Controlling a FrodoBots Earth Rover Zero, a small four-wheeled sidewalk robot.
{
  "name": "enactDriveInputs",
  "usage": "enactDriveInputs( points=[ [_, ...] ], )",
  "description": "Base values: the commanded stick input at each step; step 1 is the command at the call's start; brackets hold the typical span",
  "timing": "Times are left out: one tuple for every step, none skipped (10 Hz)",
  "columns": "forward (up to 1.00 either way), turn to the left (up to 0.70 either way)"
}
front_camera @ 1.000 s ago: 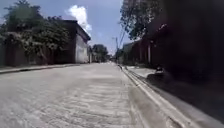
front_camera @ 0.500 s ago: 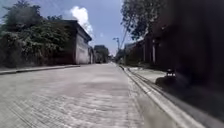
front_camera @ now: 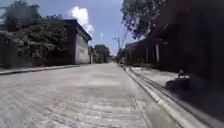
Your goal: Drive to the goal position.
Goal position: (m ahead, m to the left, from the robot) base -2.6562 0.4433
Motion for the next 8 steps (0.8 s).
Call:
enactDriveInputs(
  points=[
    [1.0, 0.0],
    [1.0, 0.0],
    [1.0, 0.0],
    [1.0, 0.0],
    [1.0, 0.0],
    [1.0, 0.0],
    [1.0, 0.0],
    [1.0, 0.0]
  ],
)
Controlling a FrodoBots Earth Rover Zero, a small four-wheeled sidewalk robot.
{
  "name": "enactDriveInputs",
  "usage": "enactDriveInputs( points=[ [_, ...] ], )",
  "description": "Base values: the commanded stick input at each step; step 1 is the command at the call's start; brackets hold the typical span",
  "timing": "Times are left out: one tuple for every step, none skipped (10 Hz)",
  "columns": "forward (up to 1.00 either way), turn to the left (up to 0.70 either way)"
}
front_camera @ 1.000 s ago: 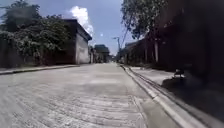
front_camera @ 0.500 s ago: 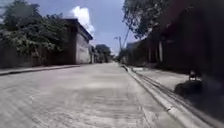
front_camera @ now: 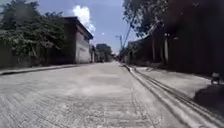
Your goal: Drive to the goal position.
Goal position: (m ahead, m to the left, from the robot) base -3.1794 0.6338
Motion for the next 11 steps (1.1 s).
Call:
enactDriveInputs(
  points=[
    [1.0, 0.0],
    [1.0, 0.0],
    [1.0, -0.15],
    [1.0, -0.32],
    [1.0, -0.39],
    [1.0, -0.36],
    [1.0, -0.02],
    [1.0, 0.0],
    [1.0, 0.0],
    [1.0, 0.0],
    [1.0, 0.0]
  ],
)
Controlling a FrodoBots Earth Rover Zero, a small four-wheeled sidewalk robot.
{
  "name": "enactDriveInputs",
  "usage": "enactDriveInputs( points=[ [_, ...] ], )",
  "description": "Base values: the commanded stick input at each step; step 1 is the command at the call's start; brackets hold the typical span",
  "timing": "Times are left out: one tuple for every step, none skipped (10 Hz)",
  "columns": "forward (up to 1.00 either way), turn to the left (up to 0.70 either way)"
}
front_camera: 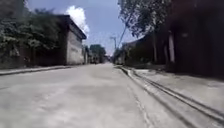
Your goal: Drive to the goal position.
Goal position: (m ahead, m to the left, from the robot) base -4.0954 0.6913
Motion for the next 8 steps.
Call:
enactDriveInputs(
  points=[
    [1.0, 0.0],
    [1.0, 0.0],
    [1.0, 0.0],
    [1.0, 0.0],
    [1.0, 0.0],
    [1.0, 0.0],
    [1.0, 0.0],
    [1.0, 0.0]
  ],
)
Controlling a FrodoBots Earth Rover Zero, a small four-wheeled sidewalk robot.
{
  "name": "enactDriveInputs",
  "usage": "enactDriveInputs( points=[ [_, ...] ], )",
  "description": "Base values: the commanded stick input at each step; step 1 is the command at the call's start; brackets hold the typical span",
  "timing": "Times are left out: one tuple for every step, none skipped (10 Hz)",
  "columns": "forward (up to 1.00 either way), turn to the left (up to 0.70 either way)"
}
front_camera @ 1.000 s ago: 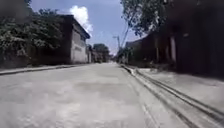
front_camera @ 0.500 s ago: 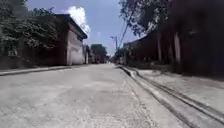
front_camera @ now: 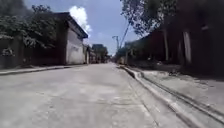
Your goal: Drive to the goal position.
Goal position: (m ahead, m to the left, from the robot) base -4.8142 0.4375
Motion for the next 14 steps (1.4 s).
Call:
enactDriveInputs(
  points=[
    [1.0, 0.0],
    [1.0, 0.0],
    [1.0, 0.0],
    [1.0, -0.4],
    [1.0, -0.4],
    [1.0, -0.4],
    [1.0, -0.4],
    [1.0, -0.39],
    [1.0, -0.27],
    [1.0, 0.0],
    [1.0, 0.0],
    [1.0, 0.0],
    [1.0, 0.0],
    [1.0, 0.0]
  ],
)
